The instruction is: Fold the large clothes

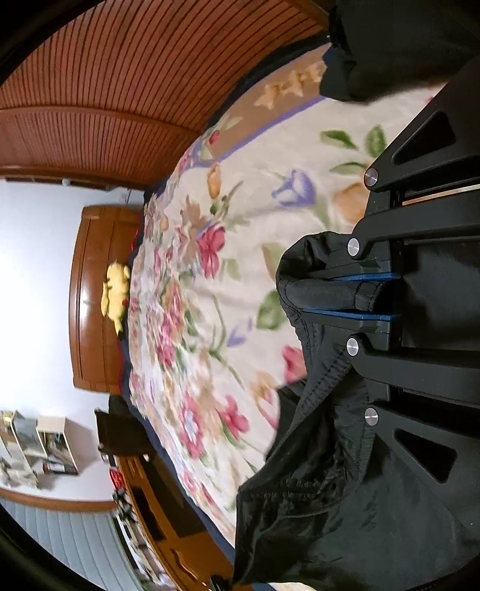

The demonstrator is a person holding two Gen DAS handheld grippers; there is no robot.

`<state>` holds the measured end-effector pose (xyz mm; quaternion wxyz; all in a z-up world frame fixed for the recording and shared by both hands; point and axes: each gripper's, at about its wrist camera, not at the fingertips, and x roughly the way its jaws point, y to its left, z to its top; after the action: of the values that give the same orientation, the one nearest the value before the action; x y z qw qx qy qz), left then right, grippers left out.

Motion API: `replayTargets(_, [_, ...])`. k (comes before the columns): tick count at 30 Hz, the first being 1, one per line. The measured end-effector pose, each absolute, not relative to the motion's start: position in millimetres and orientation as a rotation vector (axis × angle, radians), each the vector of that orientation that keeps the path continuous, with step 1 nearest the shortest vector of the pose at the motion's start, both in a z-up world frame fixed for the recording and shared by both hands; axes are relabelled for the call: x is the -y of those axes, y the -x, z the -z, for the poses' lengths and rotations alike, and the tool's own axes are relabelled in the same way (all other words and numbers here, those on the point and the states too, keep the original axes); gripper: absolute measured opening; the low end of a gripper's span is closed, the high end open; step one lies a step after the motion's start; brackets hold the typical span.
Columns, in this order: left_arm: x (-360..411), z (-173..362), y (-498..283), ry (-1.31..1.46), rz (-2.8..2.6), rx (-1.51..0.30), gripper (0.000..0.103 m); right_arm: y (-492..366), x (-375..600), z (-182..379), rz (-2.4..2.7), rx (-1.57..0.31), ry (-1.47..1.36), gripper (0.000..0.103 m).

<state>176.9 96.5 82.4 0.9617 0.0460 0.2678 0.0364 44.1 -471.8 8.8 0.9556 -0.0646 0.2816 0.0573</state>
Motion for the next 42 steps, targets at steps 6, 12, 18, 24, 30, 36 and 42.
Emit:
replayTargets(6, [-95,-80,-183,-0.076,-0.042,-0.552,0.024,-70,454,6,-0.093,-0.588,0.136,0.012])
replayTargets(12, [-102,-54,-161,-0.031,0.055,-0.59,0.084,-61,453,2,-0.088,-0.541,0.128,0.067])
replayTargets(18, [-104,-31,-131,-0.04,0.077,-0.635,0.085,-52,461,11,-0.086,-0.578,0.192,0.068])
replayTargets(24, [-111,-25,-98,-0.021,0.1,-0.638,0.085,-75,476,47,-0.098,-0.758,0.149,0.068])
replayTargets(30, [-116,-21,-66,-0.045,0.105,-0.632,0.085,-94,491,66,-0.157,-0.865,0.028,0.06])
replayTargets(36, [-114,-10,-50,-0.047,0.116,-0.651,0.085,-85,478,53,-0.198,-0.774,0.127,0.011])
replayTargets(42, [-101,-4,-38,-0.116,0.112,-0.653,0.085,-83,493,44,-0.066,-0.74,0.096,0.009])
